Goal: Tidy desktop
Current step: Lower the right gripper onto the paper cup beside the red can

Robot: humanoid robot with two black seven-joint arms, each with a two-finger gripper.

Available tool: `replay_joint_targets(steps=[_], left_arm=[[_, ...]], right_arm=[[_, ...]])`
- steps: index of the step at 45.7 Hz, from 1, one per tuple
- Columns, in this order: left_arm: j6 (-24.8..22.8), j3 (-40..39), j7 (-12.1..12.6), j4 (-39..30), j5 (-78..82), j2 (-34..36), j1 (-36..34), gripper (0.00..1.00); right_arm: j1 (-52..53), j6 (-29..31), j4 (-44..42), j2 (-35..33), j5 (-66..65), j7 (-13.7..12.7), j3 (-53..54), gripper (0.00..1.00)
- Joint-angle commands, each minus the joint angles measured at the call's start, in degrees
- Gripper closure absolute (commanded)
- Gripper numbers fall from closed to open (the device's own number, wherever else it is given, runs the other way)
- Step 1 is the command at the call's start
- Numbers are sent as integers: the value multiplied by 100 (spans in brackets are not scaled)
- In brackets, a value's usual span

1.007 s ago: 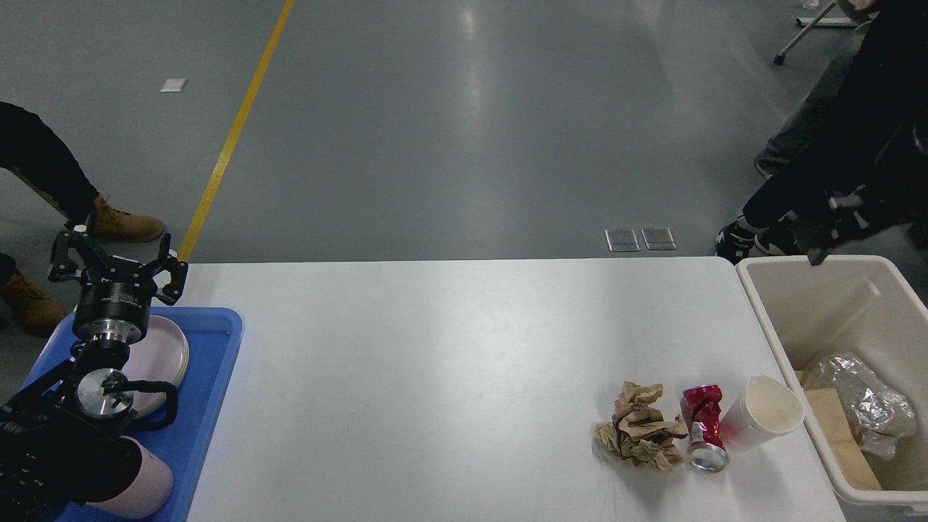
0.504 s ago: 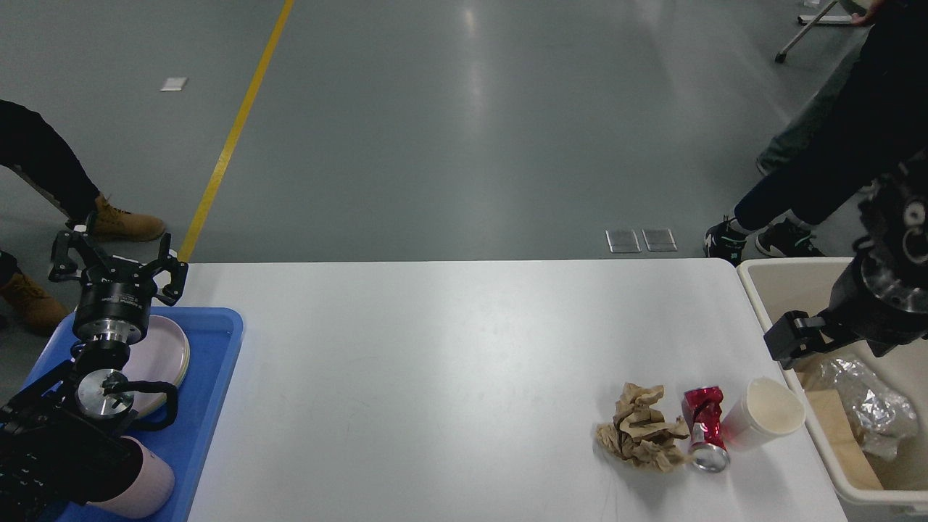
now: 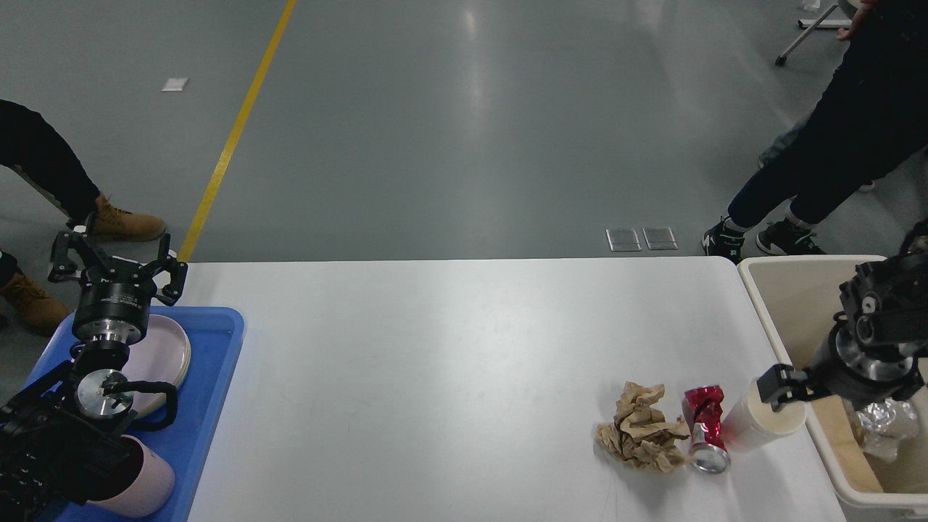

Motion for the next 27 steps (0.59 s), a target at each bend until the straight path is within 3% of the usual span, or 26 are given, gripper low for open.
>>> replay_joint_targets(steps=[1, 24, 27], left_arm=[[0, 0, 0, -5, 0, 1, 0, 4], [0, 0, 0, 4, 0, 1, 0, 4], [0, 0, 0, -5, 0, 1, 0, 4]], right_arm=[[-241, -33, -258, -26, -3, 0, 55, 1], [-1181, -42, -1040, -8, -3, 0, 670, 1], [-1331, -42, -1181, 1, -3, 0, 776, 9]])
